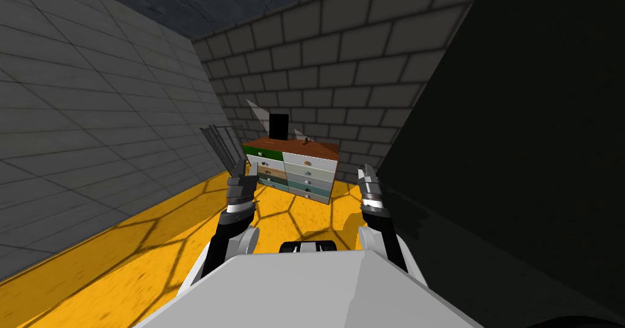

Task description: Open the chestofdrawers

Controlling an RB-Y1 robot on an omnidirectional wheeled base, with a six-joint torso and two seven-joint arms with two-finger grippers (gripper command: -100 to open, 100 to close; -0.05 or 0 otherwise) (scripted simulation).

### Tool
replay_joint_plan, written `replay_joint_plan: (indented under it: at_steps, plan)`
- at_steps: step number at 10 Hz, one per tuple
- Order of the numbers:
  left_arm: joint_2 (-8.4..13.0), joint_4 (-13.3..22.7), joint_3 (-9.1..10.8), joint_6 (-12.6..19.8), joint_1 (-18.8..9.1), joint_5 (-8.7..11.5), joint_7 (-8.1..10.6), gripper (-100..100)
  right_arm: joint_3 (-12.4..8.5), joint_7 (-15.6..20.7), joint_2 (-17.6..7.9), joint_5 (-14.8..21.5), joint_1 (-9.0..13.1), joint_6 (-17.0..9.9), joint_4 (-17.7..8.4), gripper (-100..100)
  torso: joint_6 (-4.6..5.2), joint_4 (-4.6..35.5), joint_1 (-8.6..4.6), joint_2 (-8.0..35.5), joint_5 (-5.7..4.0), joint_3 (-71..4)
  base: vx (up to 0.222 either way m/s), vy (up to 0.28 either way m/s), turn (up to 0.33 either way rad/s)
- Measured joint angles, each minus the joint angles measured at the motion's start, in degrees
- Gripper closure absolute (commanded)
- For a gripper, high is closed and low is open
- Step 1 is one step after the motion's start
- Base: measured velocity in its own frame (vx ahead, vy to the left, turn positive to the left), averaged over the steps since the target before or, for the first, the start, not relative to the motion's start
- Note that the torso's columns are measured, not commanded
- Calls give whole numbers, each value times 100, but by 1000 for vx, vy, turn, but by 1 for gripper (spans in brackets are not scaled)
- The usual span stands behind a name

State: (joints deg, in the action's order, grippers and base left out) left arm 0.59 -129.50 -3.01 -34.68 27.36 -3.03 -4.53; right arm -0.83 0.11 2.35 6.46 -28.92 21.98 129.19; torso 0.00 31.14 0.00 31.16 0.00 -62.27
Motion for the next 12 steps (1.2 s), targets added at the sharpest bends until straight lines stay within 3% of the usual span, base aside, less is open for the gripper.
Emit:
replay_joint_plan:
  at_steps: [1, 2, 5, 8, 12]
  plan:
    - [0, 0, 0, 0, 0, 0, 0, 0, 0, 0, 0, 0, 0, 0, 0, 0, 0, 423, 0, 423, 0, -846, 0, 0, 0]
    - [0, 0, 0, 0, 0, 0, 0, -100, 0, 0, 0, 0, 0, 0, 0, 0, 0, 846, 0, 846, 0, -1692, 20, -5, -7]
    - [309, 149, 12, -19, -56, -15, -21, -100, 0, 0, 0, 0, -1, -1, -3, 0, 0, 1104, 0, 1096, 0, -2231, 58, -15, -16]
    - [624, 630, 11, -191, -149, -69, -96, -100, 0, 0, 0, 0, -3, 0, -3, 0, 0, 1111, -2, 1102, -1, -2237, 119, -33, -25]
    - [736, 1096, -24, -277, -248, -158, -207, -100, 0, 0, 0, 0, -2, -1, -3, 0, -1, 1118, 4, 1128, 1, -2221, 94, -36, -18]
